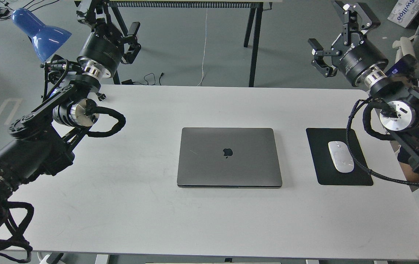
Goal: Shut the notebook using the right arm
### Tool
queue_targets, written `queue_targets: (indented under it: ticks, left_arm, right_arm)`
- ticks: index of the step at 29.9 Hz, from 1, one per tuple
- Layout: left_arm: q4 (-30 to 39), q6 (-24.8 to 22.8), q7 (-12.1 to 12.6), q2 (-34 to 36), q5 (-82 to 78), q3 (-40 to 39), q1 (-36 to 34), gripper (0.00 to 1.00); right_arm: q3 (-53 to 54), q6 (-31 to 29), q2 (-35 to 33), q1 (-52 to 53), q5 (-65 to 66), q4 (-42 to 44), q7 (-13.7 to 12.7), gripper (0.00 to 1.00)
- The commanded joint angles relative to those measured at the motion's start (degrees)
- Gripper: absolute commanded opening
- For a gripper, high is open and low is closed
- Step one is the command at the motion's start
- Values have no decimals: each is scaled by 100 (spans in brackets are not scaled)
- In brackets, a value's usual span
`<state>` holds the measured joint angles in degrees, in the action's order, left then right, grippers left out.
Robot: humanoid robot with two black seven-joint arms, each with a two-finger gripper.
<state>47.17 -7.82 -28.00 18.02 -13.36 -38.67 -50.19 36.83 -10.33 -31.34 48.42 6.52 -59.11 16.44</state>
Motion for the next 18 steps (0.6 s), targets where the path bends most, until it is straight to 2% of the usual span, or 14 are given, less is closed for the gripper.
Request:
queue_targets:
  ticks: [1,6,13,18]
  left_arm:
    - [3,0,0,0,0,0,0,100]
    - [3,-9,0,0,0,0,0,100]
    - [3,-9,0,0,0,0,0,100]
    - [-6,-9,0,0,0,0,0,100]
  right_arm:
    - [-9,-13,-39,0,60,-4,0,100]
    - [0,-66,-197,-17,771,5,0,100]
    - [-35,-452,-373,-9,877,23,0,100]
    - [-167,-479,-382,27,895,93,0,100]
